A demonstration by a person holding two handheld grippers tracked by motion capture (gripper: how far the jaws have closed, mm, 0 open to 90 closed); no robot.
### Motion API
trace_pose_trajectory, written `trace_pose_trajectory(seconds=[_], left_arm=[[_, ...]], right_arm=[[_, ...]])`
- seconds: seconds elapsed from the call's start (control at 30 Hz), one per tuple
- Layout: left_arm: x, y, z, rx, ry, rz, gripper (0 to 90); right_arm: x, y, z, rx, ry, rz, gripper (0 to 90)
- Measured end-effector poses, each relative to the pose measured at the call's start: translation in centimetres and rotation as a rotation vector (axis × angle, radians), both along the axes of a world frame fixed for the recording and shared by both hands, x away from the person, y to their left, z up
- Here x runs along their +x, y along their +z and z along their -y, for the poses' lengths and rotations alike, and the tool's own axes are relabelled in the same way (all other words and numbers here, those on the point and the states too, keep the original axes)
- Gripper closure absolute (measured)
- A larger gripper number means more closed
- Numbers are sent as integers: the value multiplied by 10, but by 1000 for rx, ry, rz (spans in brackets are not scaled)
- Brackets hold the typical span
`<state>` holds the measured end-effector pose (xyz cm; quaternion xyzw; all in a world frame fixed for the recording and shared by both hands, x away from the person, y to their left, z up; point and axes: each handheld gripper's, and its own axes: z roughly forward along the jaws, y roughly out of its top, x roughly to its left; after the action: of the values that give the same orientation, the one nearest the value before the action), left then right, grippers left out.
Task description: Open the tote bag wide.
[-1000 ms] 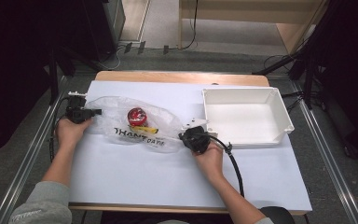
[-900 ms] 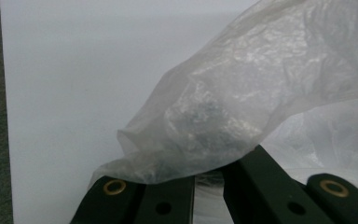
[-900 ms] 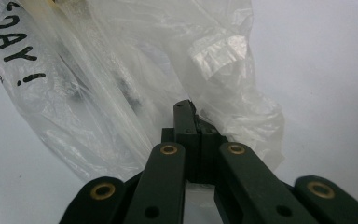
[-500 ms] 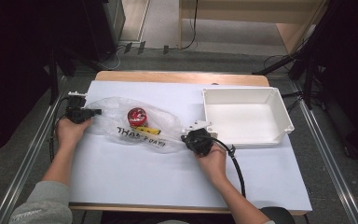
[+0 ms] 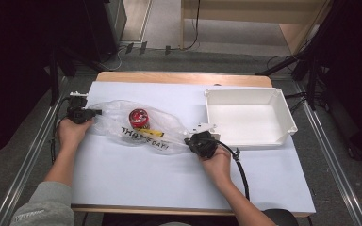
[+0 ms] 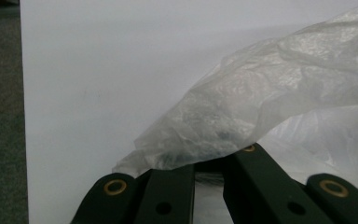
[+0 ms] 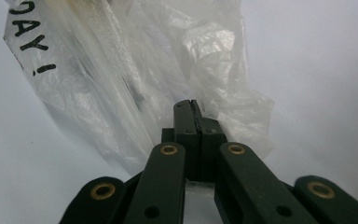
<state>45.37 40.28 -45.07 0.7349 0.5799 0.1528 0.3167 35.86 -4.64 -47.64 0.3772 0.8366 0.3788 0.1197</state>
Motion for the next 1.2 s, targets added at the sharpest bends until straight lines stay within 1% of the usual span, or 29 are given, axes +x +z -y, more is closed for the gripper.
trace_pose_trajectory(seconds=[0.03,0.07,0.1,0.13,0.17,0.2,0.23,0.27,0.3,0.33,0.37,0.43,0.5,0.57,0.6,0.63,0.67,0.7,0.73,0.77,0.8,0.87,0.9,0.93,1.0,1.03,1.1,1.2], left_arm=[[0,1,0,-17,-2,-14,900],[0,1,0,-17,-2,-14,900],[-1,3,0,-35,-8,-22,900],[-1,3,0,-35,-8,-22,900],[-2,6,1,-43,-27,-27,900],[-2,6,1,-43,-27,-27,900],[-4,10,1,-62,-50,-27,900],[-5,12,2,-67,-58,-27,900],[-7,14,3,-66,-69,-18,900],[-7,14,3,-66,-69,-18,900],[-9,19,5,-58,-81,-19,900],[-12,25,7,-59,-99,-6,900],[-16,31,9,-48,-102,20,900],[-19,38,9,-74,-103,42,900],[-19,38,9,-74,-103,42,900],[-22,44,10,-103,-112,49,866],[-22,44,10,-103,-112,49,835],[-23,45,11,-113,-114,45,822],[-24,47,12,-112,-119,40,810],[-26,49,15,-87,-128,38,786],[-27,52,16,-75,-132,30,769],[-28,55,17,-77,-133,26,732],[-30,60,20,-101,-145,30,718],[-31,63,22,-109,-152,33,707],[-32,65,24,-109,-160,38,684],[-34,68,28,-104,-172,37,684],[-36,69,32,-113,-185,30,671],[-37,71,37,-107,-197,23,681]], right_arm=[[1,0,0,1,8,3,900],[1,0,0,1,8,3,900],[3,0,1,16,12,-10,900],[3,0,1,16,12,-10,900],[5,1,0,13,11,-6,900],[5,1,0,13,11,-6,900],[5,4,-2,21,7,-2,900],[5,6,-2,19,9,8,900],[5,8,-3,18,13,16,900],[4,9,-3,21,17,21,900],[4,11,-4,23,21,26,900],[2,14,-5,21,32,34,900],[1,18,-5,30,38,38,900],[0,22,-6,42,45,51,900],[0,22,-6,42,45,51,900],[0,26,-5,62,54,50,900],[0,26,-5,62,54,50,900],[0,29,-5,79,61,42,900],[0,30,-5,84,63,35,900],[0,32,-6,89,61,34,866],[0,33,-6,92,64,31,865],[0,35,-6,101,66,27,864],[-1,39,-7,106,74,34,860],[-1,40,-8,112,81,25,844],[-1,43,-10,120,94,14,816],[-2,44,-11,120,98,7,811],[-4,47,-13,127,110,6,781],[-6,52,-15,131,123,12,778]])
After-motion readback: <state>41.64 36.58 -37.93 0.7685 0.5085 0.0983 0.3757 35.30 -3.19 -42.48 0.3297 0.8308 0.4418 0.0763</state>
